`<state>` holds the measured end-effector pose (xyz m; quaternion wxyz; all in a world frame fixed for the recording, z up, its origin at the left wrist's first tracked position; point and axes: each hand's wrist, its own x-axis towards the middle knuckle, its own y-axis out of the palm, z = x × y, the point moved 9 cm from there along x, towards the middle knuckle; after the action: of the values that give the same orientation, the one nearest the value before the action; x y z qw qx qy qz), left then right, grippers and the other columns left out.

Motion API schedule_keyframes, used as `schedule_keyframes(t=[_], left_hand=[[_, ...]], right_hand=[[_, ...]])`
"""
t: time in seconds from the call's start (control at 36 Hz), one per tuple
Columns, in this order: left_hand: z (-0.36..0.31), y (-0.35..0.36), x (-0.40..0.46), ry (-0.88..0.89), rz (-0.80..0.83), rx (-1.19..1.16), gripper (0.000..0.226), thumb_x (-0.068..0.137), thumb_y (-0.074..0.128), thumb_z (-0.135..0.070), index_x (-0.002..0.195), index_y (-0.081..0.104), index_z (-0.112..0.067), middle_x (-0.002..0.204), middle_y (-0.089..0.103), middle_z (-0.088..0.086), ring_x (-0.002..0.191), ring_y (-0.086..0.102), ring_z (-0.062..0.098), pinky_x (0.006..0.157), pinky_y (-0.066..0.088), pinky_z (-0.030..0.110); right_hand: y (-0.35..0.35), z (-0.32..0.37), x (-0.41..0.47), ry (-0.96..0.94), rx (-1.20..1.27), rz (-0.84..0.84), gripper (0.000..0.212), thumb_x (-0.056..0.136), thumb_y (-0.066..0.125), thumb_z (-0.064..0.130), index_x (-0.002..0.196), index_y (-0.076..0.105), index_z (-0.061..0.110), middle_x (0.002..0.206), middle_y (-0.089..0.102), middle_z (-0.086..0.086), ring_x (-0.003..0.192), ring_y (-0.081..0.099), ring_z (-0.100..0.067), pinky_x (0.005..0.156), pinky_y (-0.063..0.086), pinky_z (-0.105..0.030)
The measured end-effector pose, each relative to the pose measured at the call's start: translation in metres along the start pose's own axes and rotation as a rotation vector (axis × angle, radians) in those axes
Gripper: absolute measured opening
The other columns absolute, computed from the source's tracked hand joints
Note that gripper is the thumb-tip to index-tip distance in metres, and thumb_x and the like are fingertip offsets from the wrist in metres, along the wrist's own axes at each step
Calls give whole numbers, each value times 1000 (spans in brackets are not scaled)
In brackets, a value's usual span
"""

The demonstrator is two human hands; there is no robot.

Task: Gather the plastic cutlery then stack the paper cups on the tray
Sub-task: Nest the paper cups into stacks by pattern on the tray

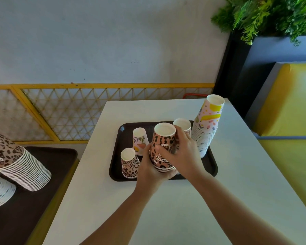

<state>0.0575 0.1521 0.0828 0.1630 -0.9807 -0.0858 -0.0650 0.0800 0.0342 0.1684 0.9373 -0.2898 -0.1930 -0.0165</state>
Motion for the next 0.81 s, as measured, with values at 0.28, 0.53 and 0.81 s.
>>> schedule_keyframes(t=[0.28,0.53,0.81], left_hand=[[7,-2,-1,-8,15,41,81,52,92,-22,119,48,-27,107,63,-15,100,57,-12,78,44,3],[15,-3,-2,-42,-8,64,76,52,91,-18,112,47,-30,103,61,-19,95,57,-11,76,43,0],[14,-7,-1,-55,-27,82,73,53,91,-19,110,46,-31,100,59,-19,96,57,2,77,41,4]], right_hand=[[-30,13,19,-12,113,-104,68,62,64,52,121,51,20,105,65,6,95,61,-7,81,54,-28],[-93,39,45,-118,238,-365,69,67,65,46,126,48,16,109,57,15,101,57,2,84,49,-13],[-57,-11,46,-35,31,-279,64,71,76,28,127,48,11,117,60,-3,109,56,-22,90,48,-35]])
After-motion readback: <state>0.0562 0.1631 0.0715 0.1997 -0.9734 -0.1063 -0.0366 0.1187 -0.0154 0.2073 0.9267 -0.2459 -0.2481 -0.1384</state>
